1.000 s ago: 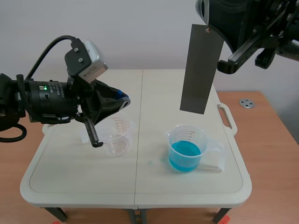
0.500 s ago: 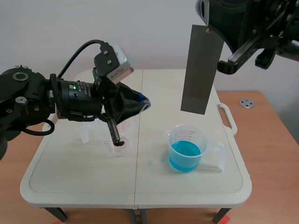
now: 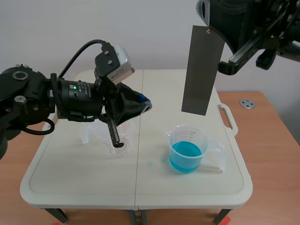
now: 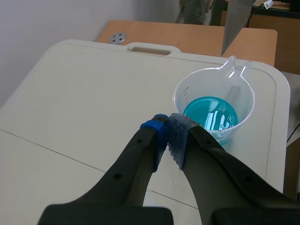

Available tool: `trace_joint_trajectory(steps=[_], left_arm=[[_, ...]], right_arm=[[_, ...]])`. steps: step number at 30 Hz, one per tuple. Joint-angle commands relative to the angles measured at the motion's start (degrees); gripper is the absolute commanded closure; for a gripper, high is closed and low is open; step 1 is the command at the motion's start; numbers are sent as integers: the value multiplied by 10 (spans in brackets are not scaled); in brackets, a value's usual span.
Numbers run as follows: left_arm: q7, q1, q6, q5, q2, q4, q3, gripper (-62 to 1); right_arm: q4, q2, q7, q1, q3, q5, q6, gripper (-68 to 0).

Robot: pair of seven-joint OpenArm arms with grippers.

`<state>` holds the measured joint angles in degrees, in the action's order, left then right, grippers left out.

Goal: Hold the metal plate by the orange handle, dip it into the blue solution, take it out and point at it, then put the plate back in the beaker on the left.
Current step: 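Raise the plate and point at it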

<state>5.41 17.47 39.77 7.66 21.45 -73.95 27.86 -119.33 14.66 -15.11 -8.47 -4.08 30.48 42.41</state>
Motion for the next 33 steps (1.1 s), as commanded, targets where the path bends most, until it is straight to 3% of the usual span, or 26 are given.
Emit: trace_joint_trajectory(steps=[1,25,33], left_arm=[[-8,7,1,6,2,-10,-1,-22],[-8,5,1,6,7,-10,-1,-21],[-42,-54,-140,7,55,-15,-41,-21]], right_arm=[[-13,4,8,7,-5,9,3,-13],[-13,4,8,7,-5,9,3,-13],[-13,4,8,7,-5,9,3,-13]])
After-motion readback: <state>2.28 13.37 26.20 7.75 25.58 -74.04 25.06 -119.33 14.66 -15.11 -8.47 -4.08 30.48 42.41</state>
